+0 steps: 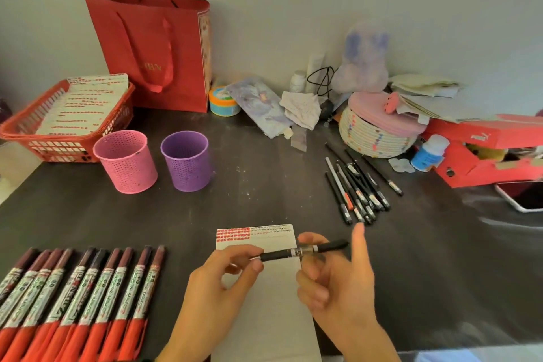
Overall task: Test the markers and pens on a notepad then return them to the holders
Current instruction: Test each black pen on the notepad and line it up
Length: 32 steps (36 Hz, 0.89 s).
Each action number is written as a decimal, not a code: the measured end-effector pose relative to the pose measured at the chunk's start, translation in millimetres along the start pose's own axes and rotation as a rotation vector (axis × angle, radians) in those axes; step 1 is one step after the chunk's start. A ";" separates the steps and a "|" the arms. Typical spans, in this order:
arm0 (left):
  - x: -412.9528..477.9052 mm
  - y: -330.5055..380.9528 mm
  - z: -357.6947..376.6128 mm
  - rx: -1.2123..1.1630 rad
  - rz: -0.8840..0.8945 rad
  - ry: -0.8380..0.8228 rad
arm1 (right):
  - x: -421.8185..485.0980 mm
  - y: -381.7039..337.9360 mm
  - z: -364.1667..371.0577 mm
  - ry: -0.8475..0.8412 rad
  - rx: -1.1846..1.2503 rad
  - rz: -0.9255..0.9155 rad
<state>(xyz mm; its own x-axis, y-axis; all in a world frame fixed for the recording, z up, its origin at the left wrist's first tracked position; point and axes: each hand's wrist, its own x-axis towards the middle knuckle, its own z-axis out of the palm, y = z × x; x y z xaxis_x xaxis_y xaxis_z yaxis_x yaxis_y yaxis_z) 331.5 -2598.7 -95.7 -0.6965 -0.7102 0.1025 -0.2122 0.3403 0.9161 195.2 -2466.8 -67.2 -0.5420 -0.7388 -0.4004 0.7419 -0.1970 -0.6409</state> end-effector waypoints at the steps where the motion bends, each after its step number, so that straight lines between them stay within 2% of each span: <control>1: -0.1 0.7 -2.4 -0.002 -0.013 -0.007 | -1.6 -2.3 -2.5 -0.016 0.089 0.025; 4: -0.6 6.0 -7.2 -0.051 -0.020 -0.045 | -3.3 -4.9 -7.0 -0.025 0.205 0.089; 10: -6.9 22.9 -4.1 -0.318 -0.059 -0.067 | -6.9 3.3 -10.5 -0.059 0.393 0.114; 13: -7.5 25.3 -1.5 -0.326 -0.081 -0.049 | -10.0 7.6 -12.1 -0.065 0.432 0.127; 18: -9.1 25.2 -4.6 -0.337 -0.102 -0.025 | -14.9 8.6 -18.8 -0.031 0.399 0.138; 26: -2.2 21.7 -24.3 -0.312 -0.108 0.020 | -22.3 8.8 -27.1 0.031 0.141 0.102; 32: -6.8 20.5 -15.2 -0.355 -0.127 -0.031 | -27.8 13.2 -20.1 -0.057 0.240 0.126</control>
<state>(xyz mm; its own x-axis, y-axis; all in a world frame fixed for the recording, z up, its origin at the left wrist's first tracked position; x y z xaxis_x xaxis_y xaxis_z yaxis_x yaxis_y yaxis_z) 342.2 -2596.2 -71.8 -0.7014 -0.7122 -0.0269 -0.0509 0.0123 0.9986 212.1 -2435.8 -77.7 -0.4211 -0.8012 -0.4251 0.8783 -0.2431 -0.4118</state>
